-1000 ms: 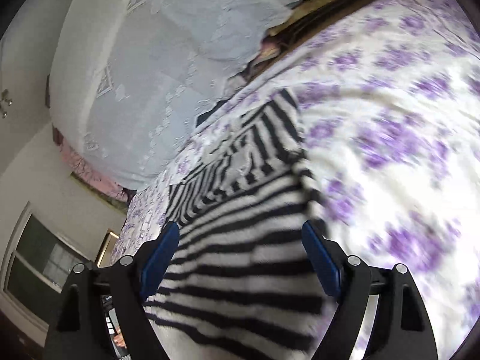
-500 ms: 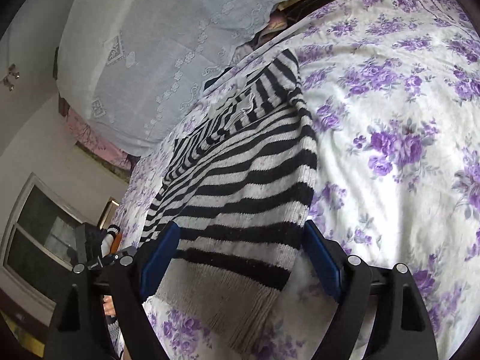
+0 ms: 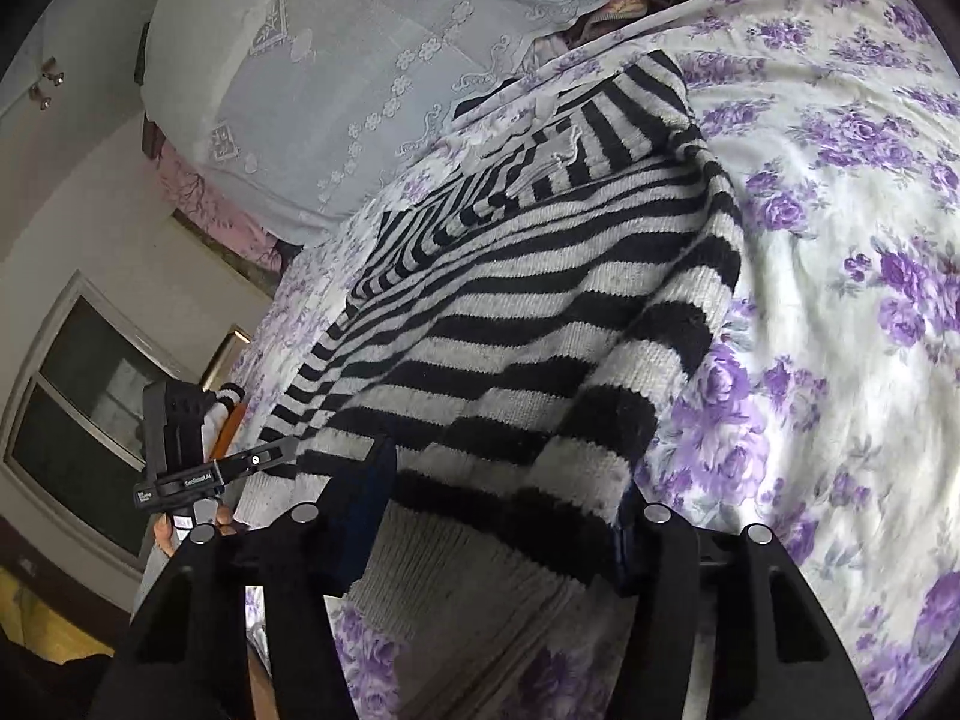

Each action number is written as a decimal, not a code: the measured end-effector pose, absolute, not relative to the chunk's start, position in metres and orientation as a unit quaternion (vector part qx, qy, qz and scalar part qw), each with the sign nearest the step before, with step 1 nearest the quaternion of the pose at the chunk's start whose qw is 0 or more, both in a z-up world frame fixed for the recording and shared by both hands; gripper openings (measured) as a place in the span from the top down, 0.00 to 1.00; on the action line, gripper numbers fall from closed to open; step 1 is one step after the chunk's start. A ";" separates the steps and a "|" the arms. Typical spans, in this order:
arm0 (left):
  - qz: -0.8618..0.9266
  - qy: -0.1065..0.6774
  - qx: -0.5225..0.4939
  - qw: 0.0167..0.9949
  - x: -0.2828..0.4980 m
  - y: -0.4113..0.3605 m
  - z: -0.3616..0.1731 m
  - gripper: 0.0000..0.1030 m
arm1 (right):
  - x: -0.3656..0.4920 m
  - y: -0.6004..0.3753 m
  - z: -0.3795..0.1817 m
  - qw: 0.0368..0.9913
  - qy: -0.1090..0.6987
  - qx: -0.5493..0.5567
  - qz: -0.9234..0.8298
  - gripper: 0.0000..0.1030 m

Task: Fold small clothes

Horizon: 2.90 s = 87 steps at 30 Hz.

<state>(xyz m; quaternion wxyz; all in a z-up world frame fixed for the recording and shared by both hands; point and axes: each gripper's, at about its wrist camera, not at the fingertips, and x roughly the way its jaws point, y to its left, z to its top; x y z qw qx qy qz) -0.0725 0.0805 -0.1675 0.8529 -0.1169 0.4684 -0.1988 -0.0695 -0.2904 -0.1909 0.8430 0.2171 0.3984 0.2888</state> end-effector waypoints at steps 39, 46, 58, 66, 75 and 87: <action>-0.181 0.469 -0.098 0.859 -0.067 0.086 -0.166 0.83 | -0.071 -0.316 -0.196 0.835 0.413 0.269 0.245 0.50; -0.187 0.444 -0.094 0.871 -0.071 0.085 -0.154 0.86 | -0.083 -0.315 -0.188 0.835 0.384 0.285 0.271 0.88; -0.200 0.384 -0.110 0.895 -0.042 0.090 -0.098 0.88 | -0.046 -0.311 -0.121 0.863 0.307 0.260 0.305 0.89; -0.191 0.365 -0.111 0.904 -0.001 0.088 -0.075 0.88 | -0.003 -0.319 -0.111 0.859 0.282 0.303 0.301 0.89; -0.179 0.358 -0.127 0.908 0.055 0.087 -0.067 0.88 | 0.062 -0.326 -0.105 0.861 0.262 0.336 0.277 0.89; -0.147 0.376 -0.143 0.903 0.141 0.090 -0.085 0.88 | 0.152 -0.330 -0.125 0.850 0.258 0.389 0.247 0.89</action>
